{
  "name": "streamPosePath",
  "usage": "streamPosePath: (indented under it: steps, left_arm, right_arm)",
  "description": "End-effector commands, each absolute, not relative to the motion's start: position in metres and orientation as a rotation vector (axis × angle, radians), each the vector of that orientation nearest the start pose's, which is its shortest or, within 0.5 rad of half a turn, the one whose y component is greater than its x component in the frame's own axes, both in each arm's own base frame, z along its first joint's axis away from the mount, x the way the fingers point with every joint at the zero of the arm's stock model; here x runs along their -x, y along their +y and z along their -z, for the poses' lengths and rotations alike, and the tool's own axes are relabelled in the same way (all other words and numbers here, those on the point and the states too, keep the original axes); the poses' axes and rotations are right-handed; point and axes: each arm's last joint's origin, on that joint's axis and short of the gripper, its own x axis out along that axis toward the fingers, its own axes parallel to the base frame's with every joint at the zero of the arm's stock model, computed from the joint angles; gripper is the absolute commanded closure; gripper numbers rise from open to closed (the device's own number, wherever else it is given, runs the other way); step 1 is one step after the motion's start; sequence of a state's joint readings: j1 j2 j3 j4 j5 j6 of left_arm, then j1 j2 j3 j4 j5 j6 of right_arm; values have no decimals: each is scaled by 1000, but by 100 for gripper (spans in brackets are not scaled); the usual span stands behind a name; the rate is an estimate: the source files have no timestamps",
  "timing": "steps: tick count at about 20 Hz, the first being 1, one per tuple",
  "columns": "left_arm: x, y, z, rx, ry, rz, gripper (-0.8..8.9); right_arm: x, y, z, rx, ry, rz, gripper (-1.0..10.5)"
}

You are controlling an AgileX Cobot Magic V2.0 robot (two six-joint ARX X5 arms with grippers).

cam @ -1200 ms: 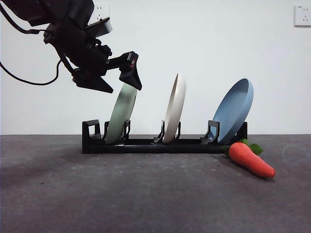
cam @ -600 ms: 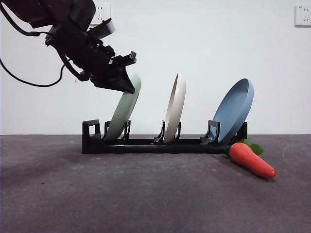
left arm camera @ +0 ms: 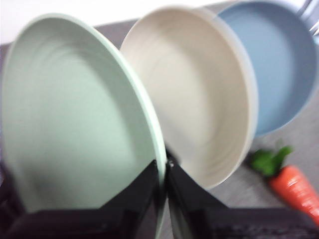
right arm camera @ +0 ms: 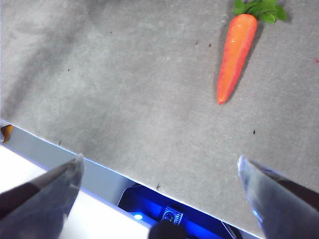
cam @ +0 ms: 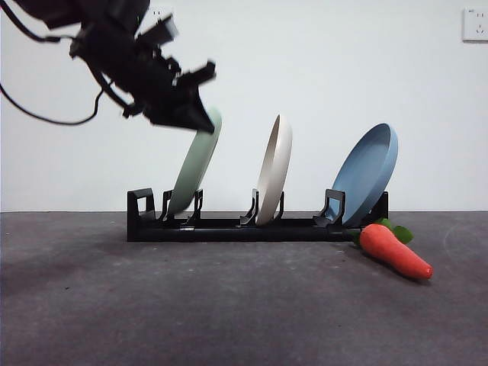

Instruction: Take the green plate from the plate rack,put the plate on the table,take the carrot from the table,put the carrot in the plate

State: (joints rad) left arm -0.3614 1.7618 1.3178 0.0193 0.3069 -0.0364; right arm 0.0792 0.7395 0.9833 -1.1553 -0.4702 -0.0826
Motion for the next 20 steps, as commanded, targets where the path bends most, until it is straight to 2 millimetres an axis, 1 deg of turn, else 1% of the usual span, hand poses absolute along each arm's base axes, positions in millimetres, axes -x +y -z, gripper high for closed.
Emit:
streamPosePath:
  steps: [1,3,5,7,10,12,14,16,18,20]
  left_arm:
    - [-370,-148,-306,49,342,669,821]
    - [-364,-147,-322,53,325,691,821]
    - [-354,-145,-337,55,346,714,821]
    - [-337,-142,-352,46,396,727,821]
    - [-295,-147,-371,-76,446,793,821]
    - [-262,-156,-381,-194,478,822,821]
    - [-231,-172,-381,-357,516,821,820]
    - [-207,-191,-375,-516,565,796,820]
    - [-192,-208,-365,-619,605,817,820]
    - [-183,-227,-355,-687,622,831,820]
  right_arm:
    - [-104,22,-325,-105,879,-548,289]
    - [-104,22,-325,-105,879,-548,290]
    - [-104,22,-325,-105,879,-548,289]
    - [-104,22,-325,-105,879,-548,289]
    - [-104,22,-326,-105,877,-548,289]
    - [-105,22,-326,-107,873,-547,289]
    - [-105,22,-326,-105,866,-546,289]
    - [-106,22,-327,-105,861,-547,290]
    - [-106,22,-327,-105,861,-547,289]
    - [-106,22,-327,-105,861,-547,290]
